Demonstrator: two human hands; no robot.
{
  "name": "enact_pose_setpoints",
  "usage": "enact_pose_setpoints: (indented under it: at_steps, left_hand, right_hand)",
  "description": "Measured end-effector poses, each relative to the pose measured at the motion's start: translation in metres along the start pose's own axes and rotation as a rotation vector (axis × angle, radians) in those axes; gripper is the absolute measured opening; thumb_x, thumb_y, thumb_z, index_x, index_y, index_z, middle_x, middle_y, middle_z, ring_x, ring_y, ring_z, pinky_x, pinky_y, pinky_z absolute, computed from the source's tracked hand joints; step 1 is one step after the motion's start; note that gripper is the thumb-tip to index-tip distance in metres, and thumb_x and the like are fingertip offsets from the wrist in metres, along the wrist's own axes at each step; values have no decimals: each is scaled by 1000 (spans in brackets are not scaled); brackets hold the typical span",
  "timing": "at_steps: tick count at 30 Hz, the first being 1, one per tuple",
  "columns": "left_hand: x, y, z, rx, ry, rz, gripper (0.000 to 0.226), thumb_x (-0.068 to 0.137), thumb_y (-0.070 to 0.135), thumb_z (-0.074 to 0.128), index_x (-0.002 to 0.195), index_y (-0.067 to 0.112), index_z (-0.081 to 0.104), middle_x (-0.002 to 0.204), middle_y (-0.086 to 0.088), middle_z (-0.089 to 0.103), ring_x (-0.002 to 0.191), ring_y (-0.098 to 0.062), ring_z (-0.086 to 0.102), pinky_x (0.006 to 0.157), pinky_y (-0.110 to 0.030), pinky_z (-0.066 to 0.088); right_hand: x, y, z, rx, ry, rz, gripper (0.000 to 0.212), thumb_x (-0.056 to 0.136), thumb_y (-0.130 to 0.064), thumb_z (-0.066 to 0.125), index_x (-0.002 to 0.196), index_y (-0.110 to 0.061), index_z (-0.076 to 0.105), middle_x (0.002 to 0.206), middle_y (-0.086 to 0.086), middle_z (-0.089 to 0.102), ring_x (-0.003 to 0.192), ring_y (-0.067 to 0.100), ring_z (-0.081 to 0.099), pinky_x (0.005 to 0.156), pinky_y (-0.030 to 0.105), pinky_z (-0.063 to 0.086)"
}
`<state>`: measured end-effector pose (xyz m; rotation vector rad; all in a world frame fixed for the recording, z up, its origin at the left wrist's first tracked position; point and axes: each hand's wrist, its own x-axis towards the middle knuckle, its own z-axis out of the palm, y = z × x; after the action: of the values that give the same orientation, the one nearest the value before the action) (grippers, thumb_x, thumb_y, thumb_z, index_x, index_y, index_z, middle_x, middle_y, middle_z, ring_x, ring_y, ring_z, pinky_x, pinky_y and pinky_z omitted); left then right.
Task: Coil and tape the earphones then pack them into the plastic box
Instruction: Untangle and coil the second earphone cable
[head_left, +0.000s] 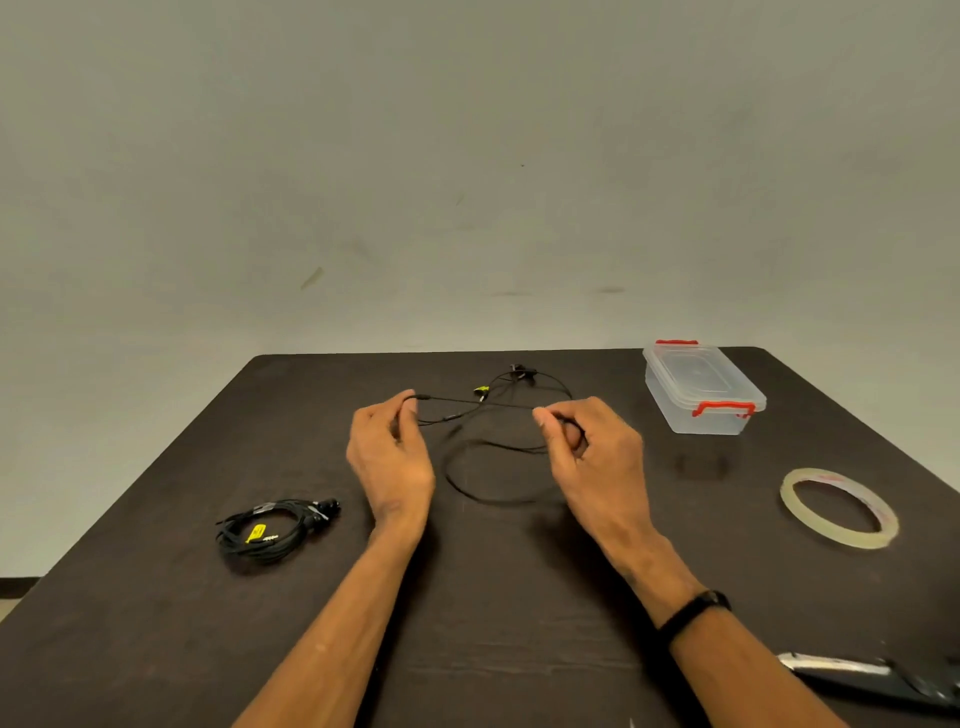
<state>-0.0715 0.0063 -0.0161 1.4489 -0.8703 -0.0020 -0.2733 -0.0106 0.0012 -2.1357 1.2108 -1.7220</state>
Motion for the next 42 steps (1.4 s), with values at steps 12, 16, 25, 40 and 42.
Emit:
enact_pose_setpoints:
  at_steps: [12,16,25,40,42]
  left_hand:
    - [-22,32,2,219,-301,594,58,94,9,54,151,19,53,151,-3,53,144,-27,39,118,-42,35]
    - [-29,32,8,302,-375,812,46,96,10,66,140,22,64,125,7,71,125,-20,57,120,-56,29]
    - [-11,27,-1,203,-96,411,17,101,21,64,112,24,76,90,11,74,90,-19,60,96,-45,46]
    - [-28,38,6,464,-378,853,60,81,2,81,137,20,66,108,7,74,113,-23,62,121,-64,21]
    - [-18,35,2,461,-280,790,44,84,4,79,124,21,73,99,7,75,101,-24,64,115,-56,31]
  right_hand:
    - [-1,-4,0,152,-75,96,12,101,-28,71,98,-18,76,84,-8,72,73,14,66,68,41,56]
    - [-2,-9,2,142,-147,36,8,100,-23,71,103,-18,77,88,-10,74,77,12,70,69,38,58]
    - [-2,-10,2,231,-143,218,9,99,-30,72,96,-24,78,70,-4,70,63,22,62,59,46,53]
    - [-1,-9,1,210,-148,179,8,99,-24,73,105,-21,77,84,-11,73,74,15,70,66,38,62]
    - [0,-10,1,291,-153,254,8,96,-28,77,103,-26,77,76,-4,71,65,22,68,60,44,63]
